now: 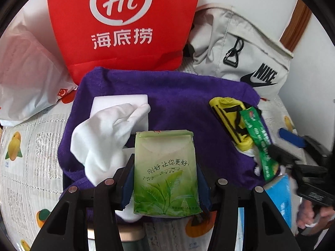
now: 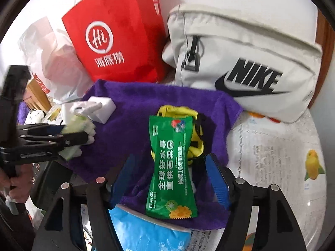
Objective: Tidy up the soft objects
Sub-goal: 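Open the right tool to release the snack packet while the left tool releases the tea pouch, then withdraw both tools from the towel toward the mesh sleeve and watch strap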
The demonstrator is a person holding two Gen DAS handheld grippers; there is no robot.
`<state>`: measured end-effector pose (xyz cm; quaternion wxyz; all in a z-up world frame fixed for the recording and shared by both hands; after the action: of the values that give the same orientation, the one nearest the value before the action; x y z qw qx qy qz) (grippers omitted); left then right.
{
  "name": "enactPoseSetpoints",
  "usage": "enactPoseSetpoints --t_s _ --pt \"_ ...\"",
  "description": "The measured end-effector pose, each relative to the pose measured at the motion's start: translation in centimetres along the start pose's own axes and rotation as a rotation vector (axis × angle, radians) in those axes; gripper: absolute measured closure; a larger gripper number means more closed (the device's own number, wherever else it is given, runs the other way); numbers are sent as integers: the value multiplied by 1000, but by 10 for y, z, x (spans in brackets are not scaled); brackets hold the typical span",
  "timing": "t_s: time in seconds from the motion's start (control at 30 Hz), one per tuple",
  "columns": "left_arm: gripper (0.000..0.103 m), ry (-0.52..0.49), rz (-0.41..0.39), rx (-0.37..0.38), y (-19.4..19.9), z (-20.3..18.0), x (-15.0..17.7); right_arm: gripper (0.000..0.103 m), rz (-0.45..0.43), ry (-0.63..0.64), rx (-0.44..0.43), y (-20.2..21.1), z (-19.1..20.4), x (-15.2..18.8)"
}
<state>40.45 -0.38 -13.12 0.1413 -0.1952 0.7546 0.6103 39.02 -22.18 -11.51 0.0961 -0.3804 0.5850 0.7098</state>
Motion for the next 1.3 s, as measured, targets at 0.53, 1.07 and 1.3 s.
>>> enactPoseSetpoints --t_s 0.53,1.07,1.3 --pt "27 19 40 29 -15 -2 -3 33 -45 9 -4 11 -1 -3" --pt "27 -3 -87 5 72 -5 38 33 -73 5 -3 68 36 18" --pt "27 17 -135 46 129 8 84 33 -97 19 2 111 70 56"
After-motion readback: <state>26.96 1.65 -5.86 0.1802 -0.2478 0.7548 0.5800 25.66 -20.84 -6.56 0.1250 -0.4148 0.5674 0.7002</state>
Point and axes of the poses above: each gripper's, at about its wrist camera, not at the fingertips, and y roughly against the way its jaws point, z to its left, x to its underside, the point moved 1 cm from there along -y, roughly the way its jaws point, and after that the axes turned 10 degrees about y, right-handed, at the moved point
